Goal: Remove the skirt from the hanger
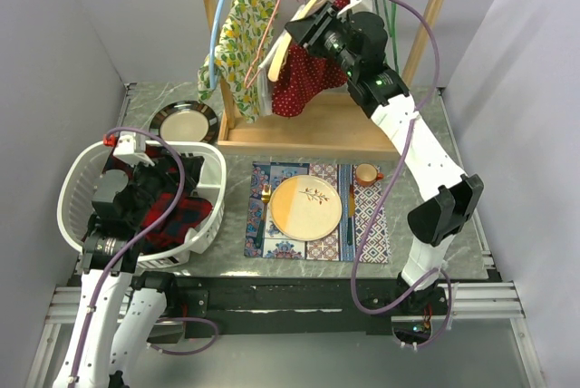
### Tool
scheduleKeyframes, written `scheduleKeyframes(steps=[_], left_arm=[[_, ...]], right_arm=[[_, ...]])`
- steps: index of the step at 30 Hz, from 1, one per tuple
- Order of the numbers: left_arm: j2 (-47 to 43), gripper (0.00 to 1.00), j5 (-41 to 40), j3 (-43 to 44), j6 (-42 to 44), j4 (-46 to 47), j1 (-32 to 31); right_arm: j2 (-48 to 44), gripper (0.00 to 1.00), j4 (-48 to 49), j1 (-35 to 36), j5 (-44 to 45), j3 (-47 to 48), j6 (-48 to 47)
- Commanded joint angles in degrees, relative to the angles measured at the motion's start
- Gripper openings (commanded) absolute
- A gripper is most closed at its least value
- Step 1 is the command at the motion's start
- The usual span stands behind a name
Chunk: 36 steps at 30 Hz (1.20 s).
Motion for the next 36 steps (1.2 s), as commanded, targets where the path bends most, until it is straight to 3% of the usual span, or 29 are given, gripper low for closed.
scheduleKeyframes(steps=[1, 3, 5, 10, 17, 25, 31, 36], left_arm=[[0.0, 0.97, -0.1, -0.3, 1.1, 1.9, -0.1], [-0.1, 0.97, -0.7, -0.2, 1.1, 1.7, -0.1], [-0.6, 0.97, -1.2, -0.3, 1.0, 1.7, -0.1], [-0.7, 0.97, -1.6, -0.1, 1.1, 1.7, -0.1], [-1.3, 0.97, -1.8, -0.4, 0.8, 2.4, -0.1], [-2.0, 0.97, 1.0, 3.0, -0.7, 3.5, -0.1], [-0.4, 0.97, 3.9, 8.3, -0.4, 2.3, -0.1], [0.9, 0.97, 6.0, 11.3, 1.2, -0.1, -0.1]], right_arm=[[1.8, 0.35, 2.4, 0.2, -0.4, 4.1, 0.0], [2.0, 0.36, 3.2, 0.3, -0.5, 5.4, -0.1], [3.5, 0.46, 1.9, 0.1, -1.0, 9.0, -0.1], [6.2, 0.43, -0.8, 0.1, -0.3, 11.9, 0.9], [5.0, 0.0, -1.6, 0.1, -1.4, 13.3, 0.1], [-0.5, 0.0, -3.1, -0.6, 1.9, 15.8, -2.3], [-3.4, 0.0, -2.2, -2.8, -2.7, 15.1, -2.9], [-6.2, 0.0, 0.7, -4.4, -10.0, 8.9, -2.6]])
